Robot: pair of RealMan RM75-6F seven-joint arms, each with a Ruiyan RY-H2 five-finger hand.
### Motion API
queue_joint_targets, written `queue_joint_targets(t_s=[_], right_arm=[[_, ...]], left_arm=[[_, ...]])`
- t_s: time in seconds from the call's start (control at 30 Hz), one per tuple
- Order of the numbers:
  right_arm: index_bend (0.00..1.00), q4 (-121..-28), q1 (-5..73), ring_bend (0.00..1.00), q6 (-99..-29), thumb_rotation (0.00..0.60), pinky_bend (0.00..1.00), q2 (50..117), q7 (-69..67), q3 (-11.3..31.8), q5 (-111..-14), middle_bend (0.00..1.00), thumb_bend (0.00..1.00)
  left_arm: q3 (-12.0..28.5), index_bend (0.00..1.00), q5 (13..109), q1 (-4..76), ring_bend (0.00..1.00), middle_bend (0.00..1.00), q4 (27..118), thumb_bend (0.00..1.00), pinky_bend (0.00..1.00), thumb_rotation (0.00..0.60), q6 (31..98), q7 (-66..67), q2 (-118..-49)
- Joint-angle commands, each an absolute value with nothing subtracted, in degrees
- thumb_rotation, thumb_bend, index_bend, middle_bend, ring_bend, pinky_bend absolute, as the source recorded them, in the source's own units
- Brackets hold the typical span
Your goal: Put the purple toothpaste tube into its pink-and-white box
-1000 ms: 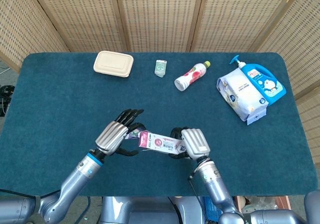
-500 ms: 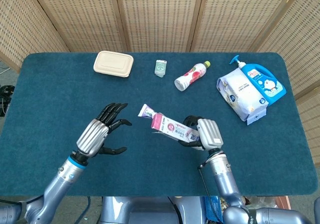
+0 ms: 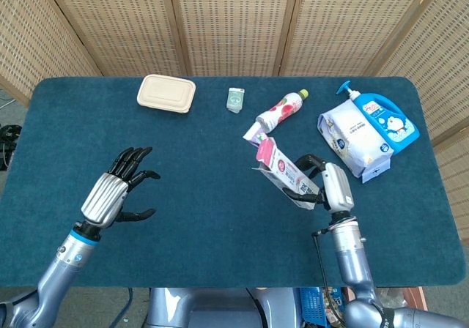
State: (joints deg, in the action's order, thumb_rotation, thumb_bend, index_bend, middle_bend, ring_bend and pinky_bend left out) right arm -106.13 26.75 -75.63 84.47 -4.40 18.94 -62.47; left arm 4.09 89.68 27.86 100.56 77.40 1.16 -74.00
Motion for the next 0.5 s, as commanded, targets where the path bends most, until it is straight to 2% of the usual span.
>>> queue_joint_targets(t_s=[0.03,0.23,0.5], right_arm=[[0.65,-103.68,24.26,0.44,-76.14,0.6,0.5,82.46,-9.3,19.49,-64.8,0.53,0.16],[0.65,-101.15,23.44,0.44,-76.27,0.6,0.5,82.49,-11.71,19.55,-65.77,0.53,0.16],[0.65,-96.56,23.8,0.44,-77.19,0.6,0.5,82.19,-6.82,17.84,-69.54,0.53,0.16]], left_arm=[[4.06,0.34,89.37,27.54,0.0,0.04,99.51,0.15,0.01,0.6,77.27,0.33,-74.12],[4.33,0.34,89.23,27.6,0.0,0.04,98.54,0.15,0.01,0.6,76.6,0.3,-74.85],[4.81,0.34,88.31,27.59,0.0,0.04,98.32,0.15,0.01,0.6,75.79,1.42,-74.8]])
